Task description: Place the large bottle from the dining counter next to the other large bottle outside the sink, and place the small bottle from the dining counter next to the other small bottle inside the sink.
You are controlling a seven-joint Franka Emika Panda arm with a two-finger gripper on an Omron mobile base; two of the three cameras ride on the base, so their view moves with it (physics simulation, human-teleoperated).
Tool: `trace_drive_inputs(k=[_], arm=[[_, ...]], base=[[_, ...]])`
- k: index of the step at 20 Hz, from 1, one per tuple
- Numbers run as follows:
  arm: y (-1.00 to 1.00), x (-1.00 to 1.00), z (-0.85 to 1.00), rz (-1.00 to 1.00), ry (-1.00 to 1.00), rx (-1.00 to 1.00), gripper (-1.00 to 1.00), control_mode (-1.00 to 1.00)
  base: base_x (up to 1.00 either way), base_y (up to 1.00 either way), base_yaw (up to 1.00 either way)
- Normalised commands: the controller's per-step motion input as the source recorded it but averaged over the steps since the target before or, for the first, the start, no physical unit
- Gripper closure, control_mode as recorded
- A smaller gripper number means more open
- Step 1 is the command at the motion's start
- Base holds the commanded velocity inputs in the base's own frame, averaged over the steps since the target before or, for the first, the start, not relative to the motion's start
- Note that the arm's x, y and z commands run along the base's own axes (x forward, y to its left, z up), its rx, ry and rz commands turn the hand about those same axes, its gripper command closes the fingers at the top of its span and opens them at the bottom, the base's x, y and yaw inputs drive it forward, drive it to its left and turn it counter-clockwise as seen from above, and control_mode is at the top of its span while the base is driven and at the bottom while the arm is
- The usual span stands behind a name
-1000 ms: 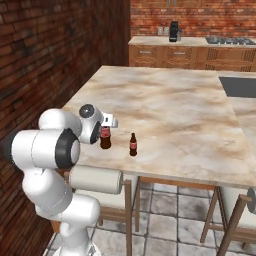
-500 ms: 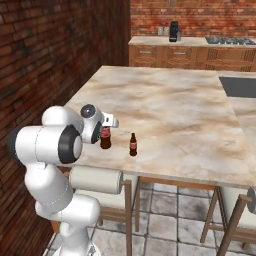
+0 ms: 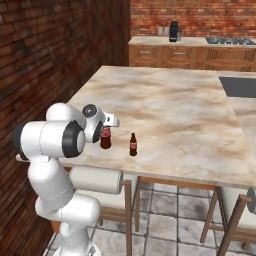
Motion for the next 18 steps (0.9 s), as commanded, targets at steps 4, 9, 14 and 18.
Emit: trace_drive_inputs(k=[4, 9, 14, 18], arm=[[0.00, 0.14, -0.08, 0.00, 0.00, 0.00, -1.00, -1.00], [0.00, 0.18, -0.08, 0.00, 0.00, 0.00, -1.00, -1.00], [0.03, 0.14, 0.00, 0.00, 0.00, 0.00, 1.00, -1.00], [0.00, 0.00, 0.00, 0.00, -0.01, 0.00, 1.00, -1.00]], base=[[0.00, 0.00, 0.00], [0.00, 0.00, 0.00], [0.00, 0.00, 0.00], [0.00, 0.00, 0.00]])
